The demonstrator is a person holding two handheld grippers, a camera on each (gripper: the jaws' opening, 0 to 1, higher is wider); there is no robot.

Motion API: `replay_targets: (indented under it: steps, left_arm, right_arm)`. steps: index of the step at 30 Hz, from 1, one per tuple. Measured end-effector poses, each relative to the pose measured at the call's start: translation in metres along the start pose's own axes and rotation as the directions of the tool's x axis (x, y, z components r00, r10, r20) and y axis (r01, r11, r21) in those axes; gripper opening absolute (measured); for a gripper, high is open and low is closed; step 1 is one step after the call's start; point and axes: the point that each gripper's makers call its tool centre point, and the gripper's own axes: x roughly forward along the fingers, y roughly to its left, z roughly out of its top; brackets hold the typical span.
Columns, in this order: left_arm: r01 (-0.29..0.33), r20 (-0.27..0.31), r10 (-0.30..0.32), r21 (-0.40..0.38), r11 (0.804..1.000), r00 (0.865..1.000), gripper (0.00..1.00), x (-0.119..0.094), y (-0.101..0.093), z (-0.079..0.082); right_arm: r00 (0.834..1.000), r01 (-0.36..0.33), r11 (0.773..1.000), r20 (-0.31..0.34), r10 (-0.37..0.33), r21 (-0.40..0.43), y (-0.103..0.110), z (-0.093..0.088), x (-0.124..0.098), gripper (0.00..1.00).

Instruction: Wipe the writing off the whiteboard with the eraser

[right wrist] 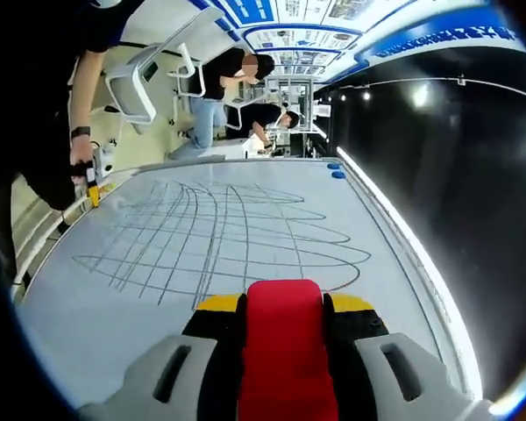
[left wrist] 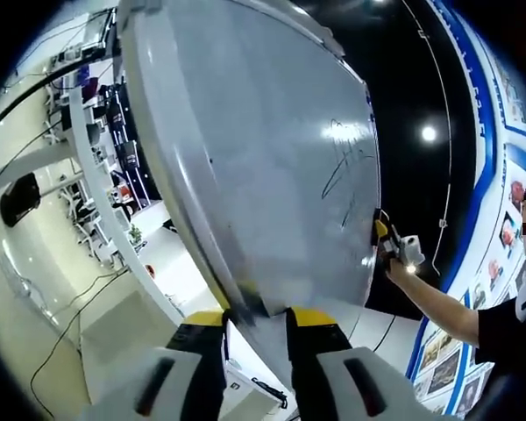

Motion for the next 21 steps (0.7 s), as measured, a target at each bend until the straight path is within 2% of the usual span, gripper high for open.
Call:
replay_targets:
  steps: [9, 21]
  left_arm:
    - [-0.01, 0.002, 0.01, -0.003, 1.0, 1.0, 0.28, -0.001, -0.001, 0.0]
    - [-0.014, 0.003, 0.014, -0.011, 1.0, 1.0, 0.29, -0.001, -0.003, 0.0]
  right_arm:
    - [1.0, -0.006, 1.0, -0.001, 0.006, -0.006, 0.016, 0.002, -0.001, 0.37]
    - [1.0, 0.024, 1.0, 0.0, -0.024, 0.012, 0.035, 0.002, 0.0, 0.37]
